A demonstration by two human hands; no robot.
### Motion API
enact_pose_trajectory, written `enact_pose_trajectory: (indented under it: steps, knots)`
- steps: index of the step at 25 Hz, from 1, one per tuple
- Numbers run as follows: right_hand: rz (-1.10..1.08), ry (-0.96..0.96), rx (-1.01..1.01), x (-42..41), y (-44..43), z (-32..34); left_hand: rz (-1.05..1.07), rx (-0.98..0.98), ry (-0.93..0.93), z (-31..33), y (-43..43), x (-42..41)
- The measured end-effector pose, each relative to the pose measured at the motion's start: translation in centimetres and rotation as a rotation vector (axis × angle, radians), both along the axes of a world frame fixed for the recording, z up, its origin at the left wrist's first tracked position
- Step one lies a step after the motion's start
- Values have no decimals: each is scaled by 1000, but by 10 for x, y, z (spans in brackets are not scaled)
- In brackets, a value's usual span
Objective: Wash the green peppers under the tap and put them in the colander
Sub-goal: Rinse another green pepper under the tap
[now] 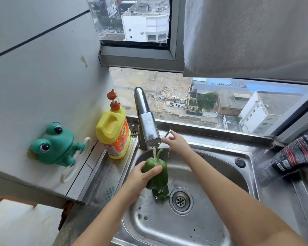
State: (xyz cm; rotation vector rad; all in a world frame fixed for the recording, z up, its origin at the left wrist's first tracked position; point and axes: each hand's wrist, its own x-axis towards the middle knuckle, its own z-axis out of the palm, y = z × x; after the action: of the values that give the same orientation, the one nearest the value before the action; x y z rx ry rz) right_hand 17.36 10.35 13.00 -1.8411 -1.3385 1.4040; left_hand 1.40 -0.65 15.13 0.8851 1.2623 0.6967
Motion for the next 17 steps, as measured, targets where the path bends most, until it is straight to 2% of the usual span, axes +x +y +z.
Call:
enact_pose_trajectory:
  steps: [3,5,7,12,14,17]
  knots:
    - [50,-101,102,-7,18,-3,-11,123,103,-6,-6,-10]
    - [-11,-43,107,-11,27,-4,-41,151,134,-9,-9,-15]
    - [-41,-21,100,-17,30,-5,-56,171,130,-9,-12,-18]
    - [-96,-116,199,-34,31,-11,-10,183,98,-8,-11,-29]
    - [-54,-165,227,-37,31,-10,-11,180,95,-10,-9,-32]
    - [120,-276,230,-40,39,-2,-6,169,119,-12,-7,-32]
